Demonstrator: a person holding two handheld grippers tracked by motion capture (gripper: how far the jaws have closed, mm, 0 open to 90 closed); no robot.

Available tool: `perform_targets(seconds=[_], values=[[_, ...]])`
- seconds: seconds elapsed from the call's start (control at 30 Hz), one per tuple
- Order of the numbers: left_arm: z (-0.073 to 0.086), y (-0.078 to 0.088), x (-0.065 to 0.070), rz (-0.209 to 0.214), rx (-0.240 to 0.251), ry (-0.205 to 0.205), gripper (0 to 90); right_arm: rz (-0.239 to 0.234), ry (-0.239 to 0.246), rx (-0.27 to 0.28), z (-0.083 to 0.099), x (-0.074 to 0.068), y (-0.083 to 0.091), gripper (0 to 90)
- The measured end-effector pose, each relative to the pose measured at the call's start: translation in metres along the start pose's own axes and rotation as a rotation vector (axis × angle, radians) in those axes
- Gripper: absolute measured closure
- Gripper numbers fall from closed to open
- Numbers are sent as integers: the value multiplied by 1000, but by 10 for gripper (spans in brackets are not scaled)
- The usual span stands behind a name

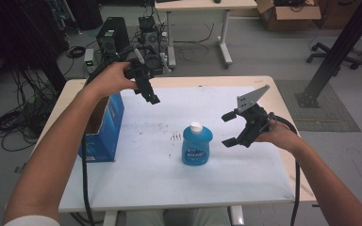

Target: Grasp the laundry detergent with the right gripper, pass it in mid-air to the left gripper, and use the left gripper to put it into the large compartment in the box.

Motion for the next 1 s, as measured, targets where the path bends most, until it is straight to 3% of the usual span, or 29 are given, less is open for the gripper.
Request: perform_targets(seconds=[0.67, 1.0], values=[[2, -1, 0, -3, -6, 4, 58, -3, -14, 98, 18, 2, -10, 20], [3, -2, -1, -4, -11, 6, 58, -10, -16, 116, 24, 4, -15, 19]])
Point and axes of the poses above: each handheld gripper's, and its own axes: y roughly backward along the jaws, z roughly out of its underside, x roughly to its right, the point moved 4 cm from there along -y, roughly forward along the jaws, and after that the axes turned 3 degrees about -z, right-handed, at the moved point
